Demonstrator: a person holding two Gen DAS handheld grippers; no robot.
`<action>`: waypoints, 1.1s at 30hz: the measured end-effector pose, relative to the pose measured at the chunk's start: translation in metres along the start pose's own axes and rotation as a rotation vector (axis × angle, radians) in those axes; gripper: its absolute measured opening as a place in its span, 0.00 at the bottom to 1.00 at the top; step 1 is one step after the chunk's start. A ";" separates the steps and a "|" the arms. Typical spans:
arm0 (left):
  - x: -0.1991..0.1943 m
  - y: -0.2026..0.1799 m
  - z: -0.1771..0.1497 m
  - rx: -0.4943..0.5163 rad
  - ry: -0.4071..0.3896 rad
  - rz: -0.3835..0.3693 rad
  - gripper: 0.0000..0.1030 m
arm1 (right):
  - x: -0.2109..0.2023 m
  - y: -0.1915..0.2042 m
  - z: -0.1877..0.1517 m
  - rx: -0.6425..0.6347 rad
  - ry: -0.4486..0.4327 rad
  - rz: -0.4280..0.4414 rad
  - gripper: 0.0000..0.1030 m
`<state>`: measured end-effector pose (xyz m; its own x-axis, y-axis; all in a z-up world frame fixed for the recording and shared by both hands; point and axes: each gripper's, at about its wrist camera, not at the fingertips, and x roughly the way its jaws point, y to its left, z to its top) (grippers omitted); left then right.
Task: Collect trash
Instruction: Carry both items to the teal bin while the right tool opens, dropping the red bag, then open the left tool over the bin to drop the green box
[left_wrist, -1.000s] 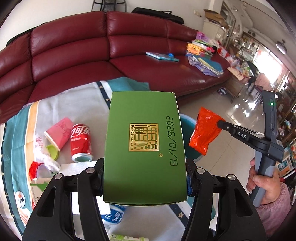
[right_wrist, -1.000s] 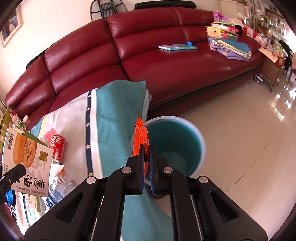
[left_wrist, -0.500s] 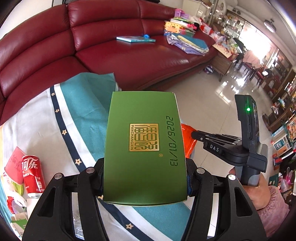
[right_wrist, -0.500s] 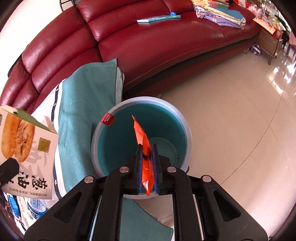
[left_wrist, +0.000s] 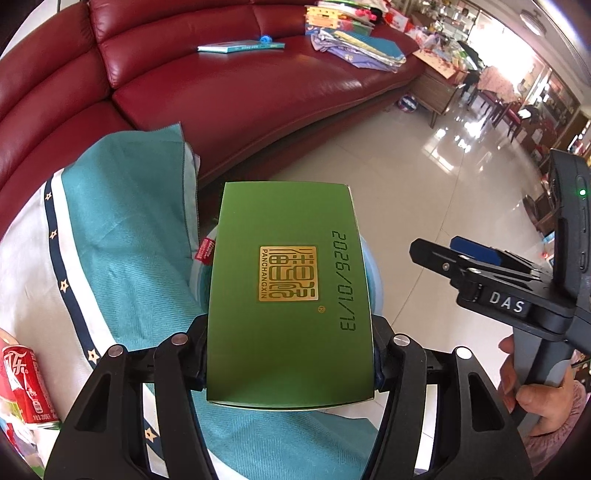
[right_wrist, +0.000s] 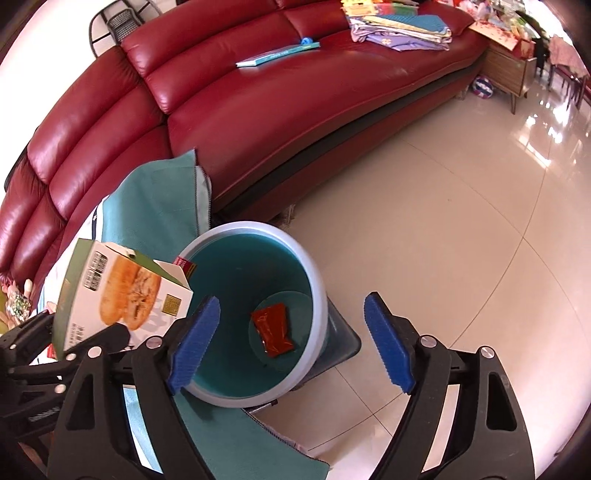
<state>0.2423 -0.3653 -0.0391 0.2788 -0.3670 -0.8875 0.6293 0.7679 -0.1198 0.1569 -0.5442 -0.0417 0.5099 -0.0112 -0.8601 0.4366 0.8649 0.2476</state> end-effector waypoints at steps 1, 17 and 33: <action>0.003 -0.001 -0.001 0.002 0.009 0.004 0.63 | -0.001 -0.003 0.001 0.007 -0.001 -0.003 0.76; -0.011 0.021 -0.015 -0.059 -0.002 0.071 0.92 | -0.004 -0.005 0.001 0.038 0.031 -0.030 0.87; -0.071 0.053 -0.063 -0.128 -0.053 0.078 0.93 | -0.033 0.053 -0.028 -0.058 0.043 -0.015 0.87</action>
<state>0.2096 -0.2657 -0.0109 0.3632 -0.3280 -0.8720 0.5074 0.8546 -0.1101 0.1427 -0.4837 -0.0127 0.4712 -0.0038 -0.8820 0.3998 0.8923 0.2098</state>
